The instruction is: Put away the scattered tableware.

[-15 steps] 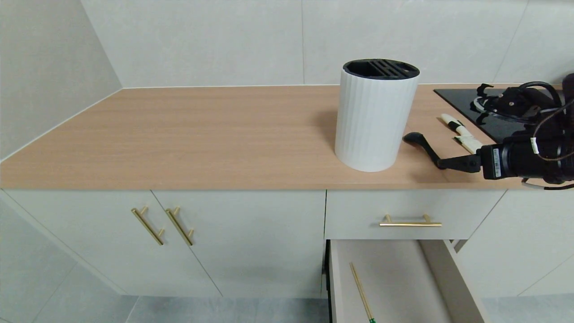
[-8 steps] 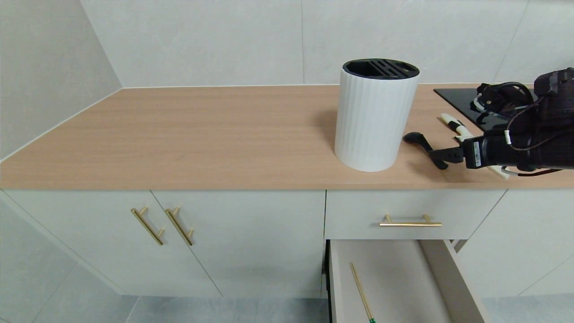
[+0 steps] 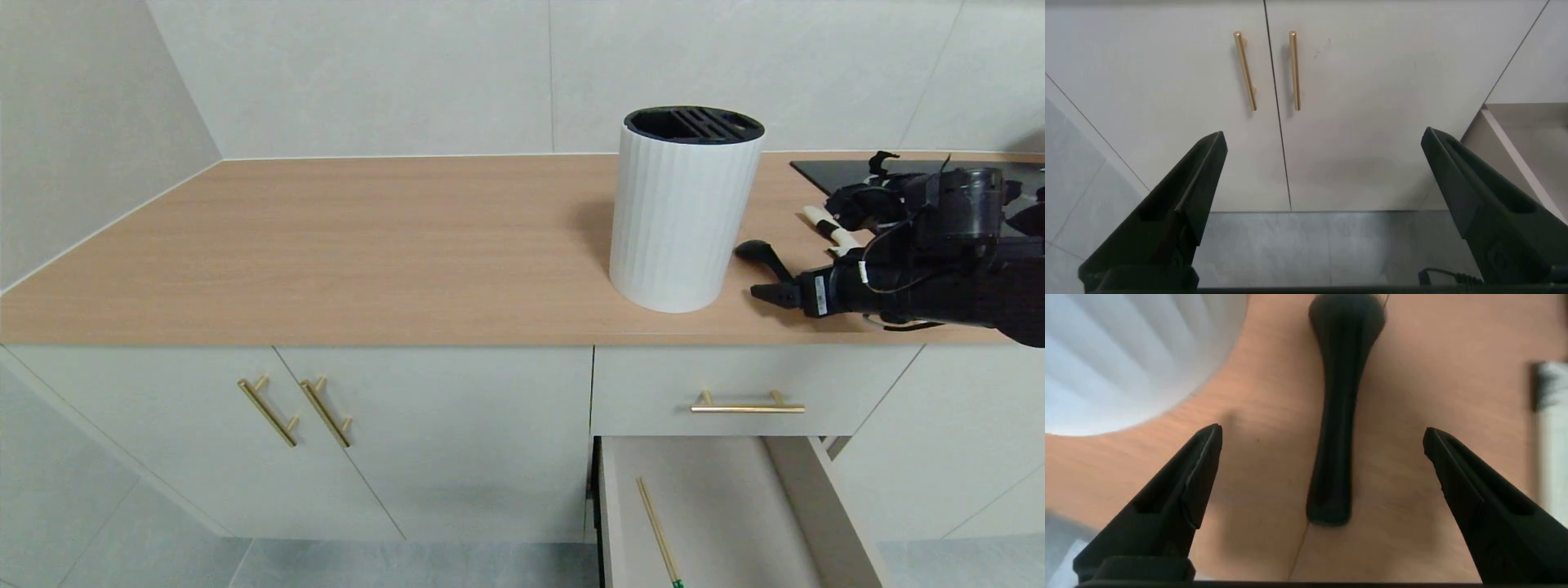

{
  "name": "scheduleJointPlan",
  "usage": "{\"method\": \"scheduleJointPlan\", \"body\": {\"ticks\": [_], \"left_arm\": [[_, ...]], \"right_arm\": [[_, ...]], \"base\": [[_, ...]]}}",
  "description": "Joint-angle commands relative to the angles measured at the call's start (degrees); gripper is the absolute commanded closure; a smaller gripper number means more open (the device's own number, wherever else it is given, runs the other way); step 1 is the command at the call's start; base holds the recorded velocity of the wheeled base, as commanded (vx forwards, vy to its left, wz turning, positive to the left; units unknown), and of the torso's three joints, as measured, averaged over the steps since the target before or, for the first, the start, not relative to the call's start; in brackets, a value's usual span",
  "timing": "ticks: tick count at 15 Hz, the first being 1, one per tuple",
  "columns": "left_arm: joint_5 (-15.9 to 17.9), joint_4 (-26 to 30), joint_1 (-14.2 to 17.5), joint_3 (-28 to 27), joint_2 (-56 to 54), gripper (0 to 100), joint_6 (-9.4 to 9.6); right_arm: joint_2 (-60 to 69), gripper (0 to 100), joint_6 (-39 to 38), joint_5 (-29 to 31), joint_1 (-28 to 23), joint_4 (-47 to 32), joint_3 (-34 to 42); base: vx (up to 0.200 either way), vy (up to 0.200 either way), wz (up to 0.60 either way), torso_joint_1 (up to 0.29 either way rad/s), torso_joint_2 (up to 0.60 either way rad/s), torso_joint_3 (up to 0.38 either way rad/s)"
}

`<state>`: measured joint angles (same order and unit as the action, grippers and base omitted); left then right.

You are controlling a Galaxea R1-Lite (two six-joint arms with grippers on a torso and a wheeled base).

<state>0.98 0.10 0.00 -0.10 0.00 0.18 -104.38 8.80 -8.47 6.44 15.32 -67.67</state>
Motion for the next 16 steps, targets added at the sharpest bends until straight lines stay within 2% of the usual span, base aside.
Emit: {"method": "scheduleJointPlan", "body": {"ticks": [1, 6, 7, 14, 16], "left_arm": [[0.0, 0.0, 0.0, 0.0, 0.0, 0, -0.01], [0.0, 0.0, 0.0, 0.0, 0.1, 0, -0.01], [0.0, 0.0, 0.0, 0.0, 0.0, 0, -0.01], [0.0, 0.0, 0.0, 0.0, 0.1, 0, -0.01], [0.0, 0.0, 0.0, 0.0, 0.1, 0, -0.01]], "right_arm": [[-1.7, 0, 0.0, 0.7, 0.3, 0.2, -0.1], [-2.9, 0, -0.1, 1.4, 0.3, 1.6, -0.2], [-3.0, 100, -0.2, 1.7, 0.3, 2.2, -0.3], [-3.0, 100, -0.3, 2.2, 0.6, 3.0, -0.2], [-2.1, 100, -1.7, 5.0, 1.2, 3.0, -0.2]], "base": [[0.0, 0.0, 0.0, 0.0, 0.0, 0.0], [0.0, 0.0, 0.0, 0.0, 0.0, 0.0], [0.0, 0.0, 0.0, 0.0, 0.0, 0.0], [0.0, 0.0, 0.0, 0.0, 0.0, 0.0], [0.0, 0.0, 0.0, 0.0, 0.0, 0.0]]}}
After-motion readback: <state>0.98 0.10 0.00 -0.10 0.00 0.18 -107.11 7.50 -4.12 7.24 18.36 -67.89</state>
